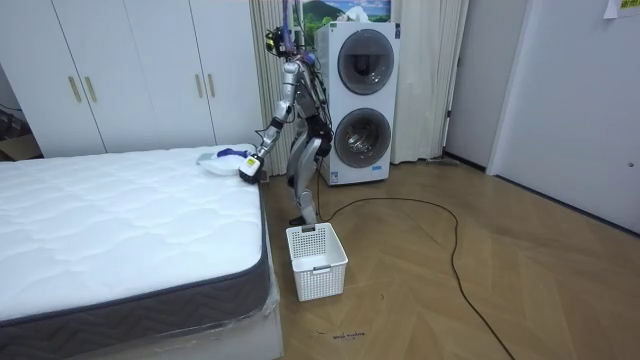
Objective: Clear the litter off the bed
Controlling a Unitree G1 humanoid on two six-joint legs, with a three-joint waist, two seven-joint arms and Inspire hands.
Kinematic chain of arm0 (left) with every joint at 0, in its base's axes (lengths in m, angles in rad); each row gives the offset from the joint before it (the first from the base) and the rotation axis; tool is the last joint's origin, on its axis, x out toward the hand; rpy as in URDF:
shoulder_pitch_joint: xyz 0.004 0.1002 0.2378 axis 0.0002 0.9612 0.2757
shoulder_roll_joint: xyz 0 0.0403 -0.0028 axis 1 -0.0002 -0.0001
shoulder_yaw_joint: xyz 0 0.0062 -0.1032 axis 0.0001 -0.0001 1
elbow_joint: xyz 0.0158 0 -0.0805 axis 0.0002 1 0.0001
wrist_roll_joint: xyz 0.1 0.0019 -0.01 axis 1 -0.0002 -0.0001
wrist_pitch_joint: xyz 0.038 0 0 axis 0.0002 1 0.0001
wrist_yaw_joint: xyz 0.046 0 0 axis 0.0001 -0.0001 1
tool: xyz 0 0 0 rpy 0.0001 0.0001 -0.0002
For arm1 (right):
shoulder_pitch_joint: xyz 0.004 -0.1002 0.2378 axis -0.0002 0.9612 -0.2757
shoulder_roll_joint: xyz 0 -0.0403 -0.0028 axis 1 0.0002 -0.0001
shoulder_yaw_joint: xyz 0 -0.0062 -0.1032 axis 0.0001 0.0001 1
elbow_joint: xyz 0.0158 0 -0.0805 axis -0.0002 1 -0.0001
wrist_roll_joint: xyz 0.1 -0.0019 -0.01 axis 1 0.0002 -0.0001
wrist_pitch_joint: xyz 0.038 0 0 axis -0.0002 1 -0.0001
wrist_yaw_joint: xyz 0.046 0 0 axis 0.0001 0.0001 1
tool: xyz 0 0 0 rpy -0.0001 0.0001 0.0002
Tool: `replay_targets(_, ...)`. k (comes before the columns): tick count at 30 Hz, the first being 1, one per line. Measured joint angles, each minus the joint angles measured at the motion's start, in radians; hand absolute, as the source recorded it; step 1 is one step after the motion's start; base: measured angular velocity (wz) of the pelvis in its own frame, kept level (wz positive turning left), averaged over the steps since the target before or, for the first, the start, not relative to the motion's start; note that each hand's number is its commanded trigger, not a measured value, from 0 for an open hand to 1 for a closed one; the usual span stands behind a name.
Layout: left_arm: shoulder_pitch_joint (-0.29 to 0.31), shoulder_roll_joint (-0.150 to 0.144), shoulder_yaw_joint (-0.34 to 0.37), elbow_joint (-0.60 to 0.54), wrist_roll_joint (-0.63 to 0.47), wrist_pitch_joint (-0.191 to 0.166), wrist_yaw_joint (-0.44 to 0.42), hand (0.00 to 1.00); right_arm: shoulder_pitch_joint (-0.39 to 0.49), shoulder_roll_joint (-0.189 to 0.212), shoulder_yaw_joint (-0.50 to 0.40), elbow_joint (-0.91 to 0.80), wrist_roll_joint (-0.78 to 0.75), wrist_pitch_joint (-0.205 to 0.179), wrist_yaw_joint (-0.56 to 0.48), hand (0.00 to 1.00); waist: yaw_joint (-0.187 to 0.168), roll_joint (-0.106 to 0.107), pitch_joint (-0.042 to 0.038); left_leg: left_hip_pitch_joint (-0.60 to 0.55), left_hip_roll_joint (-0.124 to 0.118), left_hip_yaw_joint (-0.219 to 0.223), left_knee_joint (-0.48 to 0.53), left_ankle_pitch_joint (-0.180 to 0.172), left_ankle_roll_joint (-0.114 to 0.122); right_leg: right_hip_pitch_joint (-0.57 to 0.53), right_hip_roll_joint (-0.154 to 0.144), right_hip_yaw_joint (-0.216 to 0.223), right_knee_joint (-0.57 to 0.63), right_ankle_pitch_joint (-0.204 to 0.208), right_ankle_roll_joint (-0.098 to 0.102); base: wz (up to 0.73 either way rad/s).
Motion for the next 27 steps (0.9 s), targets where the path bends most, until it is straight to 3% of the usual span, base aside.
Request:
replay_targets(7, 0.001, -0.006, 0.000, 0.013, -0.010, -0.004, 0.001, 1.00, 0.006, 0.000, 0.000, -0.003, 0.005, 0.010, -0.021, 0.00, 0.002, 0.001, -0.0006, 0.001, 0.001, 0.001, 0.003, 0.000, 0.000, 0.000, 0.003, 0.004, 0.002, 0.000, 0.000, 0.00)
replay_targets(14, 0.001, -0.008, 0.000, 0.032, -0.109, -0.005, 0.005, 1.00, 0.005, 0.000, 0.001, 0.001, 0.007, 0.020, -0.037, 0.00, 0.003, 0.001, -0.0011, 0.000, 0.002, -0.001, 0.011, -0.002, -0.003, -0.001, 0.009, 0.010, 0.006, 0.000, -0.001, -0.01)
replay_targets(22, 0.002, -0.005, 0.002, 0.035, -0.096, -0.010, 0.009, 1.00, 0.006, 0.001, 0.000, 0.015, 0.032, 0.015, -0.043, 0.00, 0.014, 0.002, -0.0020, 0.000, 0.011, 0.004, 0.012, -0.002, -0.004, 0.001, 0.014, 0.010, -0.002, 0.008, -0.005, -0.03)
replay_targets(25, 0.001, -0.002, 0.006, 0.034, -0.053, -0.021, 0.029, 1.00, 0.010, -0.002, 0.000, 0.018, 0.032, 0.009, -0.041, 0.00, 0.033, 0.003, -0.0032, -0.001, 0.020, 0.010, 0.011, -0.002, -0.004, 0.002, 0.017, 0.005, -0.012, 0.015, -0.008, -0.09)
replay_targets(27, 0.001, 0.014, 0.007, 0.033, -0.003, -0.026, 0.055, 1.00, 0.005, -0.002, -0.001, 0.021, 0.036, -0.002, -0.032, 0.00, 0.037, 0.004, -0.0039, -0.001, 0.021, 0.009, 0.009, -0.002, -0.004, 0.004, 0.016, 0.002, -0.016, 0.018, -0.009, 0.00)
